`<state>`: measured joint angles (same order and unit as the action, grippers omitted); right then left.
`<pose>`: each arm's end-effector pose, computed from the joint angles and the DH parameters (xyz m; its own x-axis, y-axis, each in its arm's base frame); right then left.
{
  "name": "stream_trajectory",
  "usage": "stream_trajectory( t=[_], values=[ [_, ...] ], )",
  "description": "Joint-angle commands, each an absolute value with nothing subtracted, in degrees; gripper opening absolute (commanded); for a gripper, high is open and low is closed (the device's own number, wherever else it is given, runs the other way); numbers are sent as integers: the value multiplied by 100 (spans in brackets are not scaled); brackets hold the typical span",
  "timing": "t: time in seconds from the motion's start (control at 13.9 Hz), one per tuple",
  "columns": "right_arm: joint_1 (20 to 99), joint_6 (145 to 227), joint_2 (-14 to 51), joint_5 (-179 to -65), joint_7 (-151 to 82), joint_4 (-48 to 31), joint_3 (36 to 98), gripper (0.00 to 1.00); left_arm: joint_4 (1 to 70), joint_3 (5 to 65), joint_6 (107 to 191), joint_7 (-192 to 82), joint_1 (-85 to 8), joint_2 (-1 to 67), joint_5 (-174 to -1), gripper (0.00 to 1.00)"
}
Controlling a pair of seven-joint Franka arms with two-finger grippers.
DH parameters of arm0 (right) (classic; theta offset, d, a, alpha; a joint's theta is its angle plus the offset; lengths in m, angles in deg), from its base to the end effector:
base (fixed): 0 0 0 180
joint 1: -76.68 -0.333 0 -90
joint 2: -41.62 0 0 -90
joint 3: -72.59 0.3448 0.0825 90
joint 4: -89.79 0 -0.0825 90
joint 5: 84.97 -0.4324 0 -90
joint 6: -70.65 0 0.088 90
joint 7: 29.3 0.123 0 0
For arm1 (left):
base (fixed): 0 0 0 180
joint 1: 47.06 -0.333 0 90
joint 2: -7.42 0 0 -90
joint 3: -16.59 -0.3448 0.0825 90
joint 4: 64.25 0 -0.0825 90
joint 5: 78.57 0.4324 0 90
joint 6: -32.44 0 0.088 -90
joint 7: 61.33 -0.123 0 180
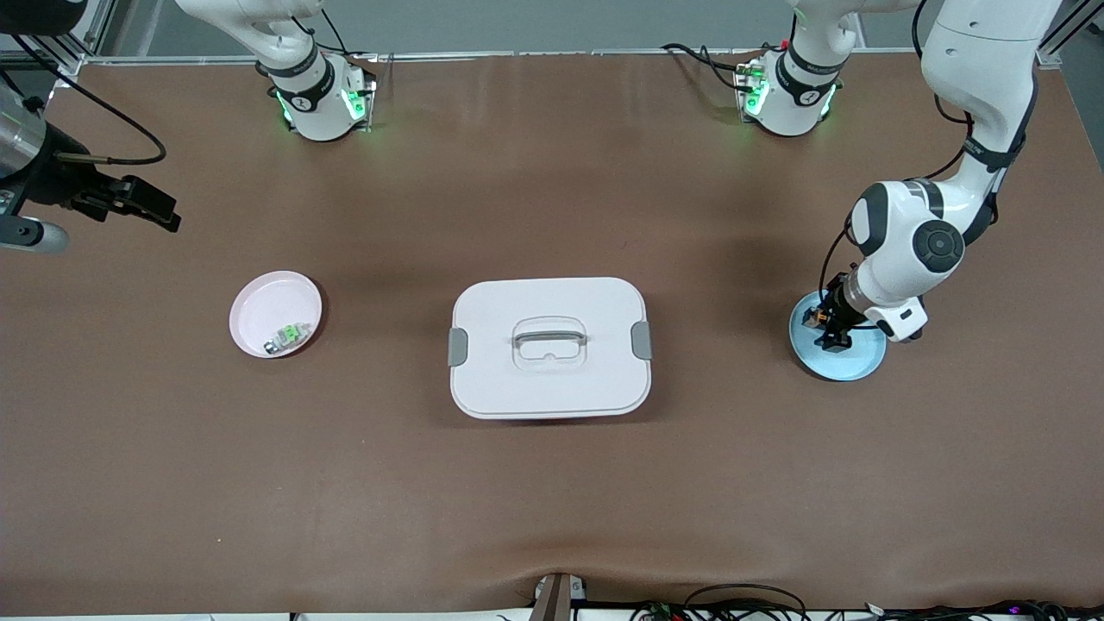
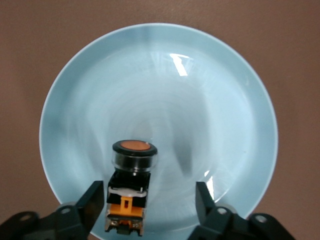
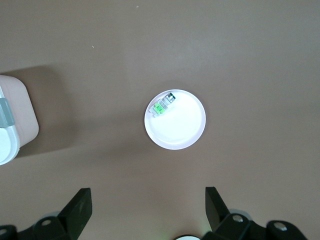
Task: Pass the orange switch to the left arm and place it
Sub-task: 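Lower the orange switch onto the blue plate with the left gripper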
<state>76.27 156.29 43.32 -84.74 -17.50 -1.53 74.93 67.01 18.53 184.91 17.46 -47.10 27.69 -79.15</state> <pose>0.5827 0.0278 0.6366 0.9852 -0.1578 -0.0669 -0.1569 -0.9874 0.0193 0.5652 -0.0193 0.1657 0.2161 0.9763 -0.0130 0.9762 -0.2158 0.0194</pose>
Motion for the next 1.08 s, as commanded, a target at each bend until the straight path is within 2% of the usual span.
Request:
stream_trajectory(
  t=[0.0,0.36,0.65,1.01],
  values=[
    [7686,15572,4312,-8488,-1735,67,7602,100,6601,1870,18457,2057,-4680,2667,-7769,100],
    [7554,15757,4347,-8479,-1796,58,7619,100,6372,1878,18002,2094,-4584,2509,-7769,100],
    [7685,15757,4356,-8497,-3366,67,7576,100,5802,1887,17334,2094,-4531,2561,-7769,100],
    [7861,15538,4338,-8488,-3449,286,7558,100,4783,1949,15990,1971,-4540,2588,-7786,100]
  ],
)
